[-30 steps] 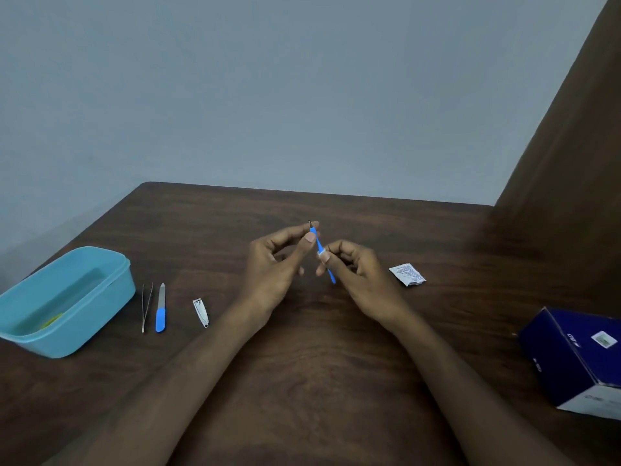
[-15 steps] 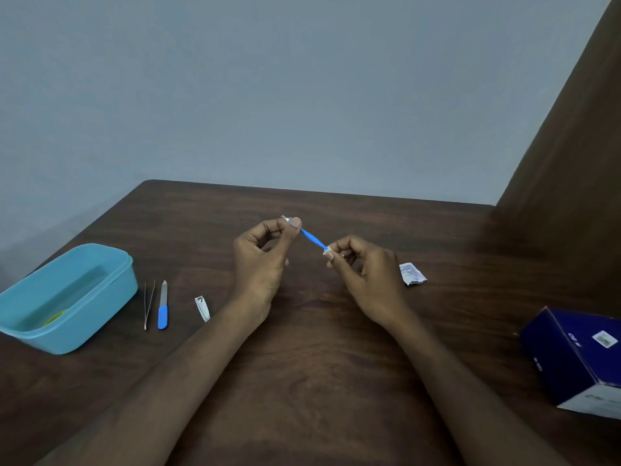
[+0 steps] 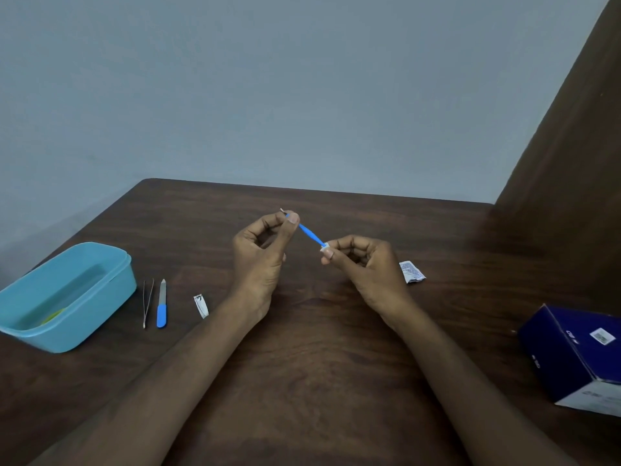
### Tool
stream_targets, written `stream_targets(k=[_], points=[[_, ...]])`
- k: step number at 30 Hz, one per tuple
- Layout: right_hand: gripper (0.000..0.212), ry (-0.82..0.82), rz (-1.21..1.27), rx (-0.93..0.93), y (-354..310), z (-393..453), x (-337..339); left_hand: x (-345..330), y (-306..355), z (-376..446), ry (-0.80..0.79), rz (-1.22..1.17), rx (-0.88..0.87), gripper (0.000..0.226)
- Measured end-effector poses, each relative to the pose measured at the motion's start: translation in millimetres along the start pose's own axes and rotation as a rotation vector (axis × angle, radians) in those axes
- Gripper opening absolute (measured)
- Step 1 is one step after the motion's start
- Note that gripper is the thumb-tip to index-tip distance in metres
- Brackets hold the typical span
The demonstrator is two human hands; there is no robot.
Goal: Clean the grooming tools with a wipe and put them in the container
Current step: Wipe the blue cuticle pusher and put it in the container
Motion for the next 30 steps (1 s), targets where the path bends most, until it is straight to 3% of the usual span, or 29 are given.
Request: stream_targets(k=[5,9,19,23,30], points=[[0.007,0.056,-0.127,0.095,-5,-2,4,5,0,-1,0.056,0.003,0.009,0.012],[0.004,0.029,-0.08,0.054,-4,-2,-1,5,-2,2,0.044,0.006,0.008,0.011],[0.009,-0.009,0.081,-0.023,-4,-5,-8,-21,1,-9,-0.237,0.135,-0.072,0.017],[0.008,-0.001,0.08,-0.015,-6,-5,-7,-14,-1,-5,-0.185,0.134,-0.056,0.003],[0.006,-0.029,0.023,0.036,-8,-4,-13,-13,-3,-4,-0.174,0.16,-0.058,0.018]])
Point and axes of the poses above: each hand's wrist, its own z-axis towards the middle knuckle, its own x-axis out of the back of the hand, y = z × x, the point moved 8 cm from there along z, towards the middle knuckle, and after that the axes turned 5 degrees about x, right-handed, at the moved point
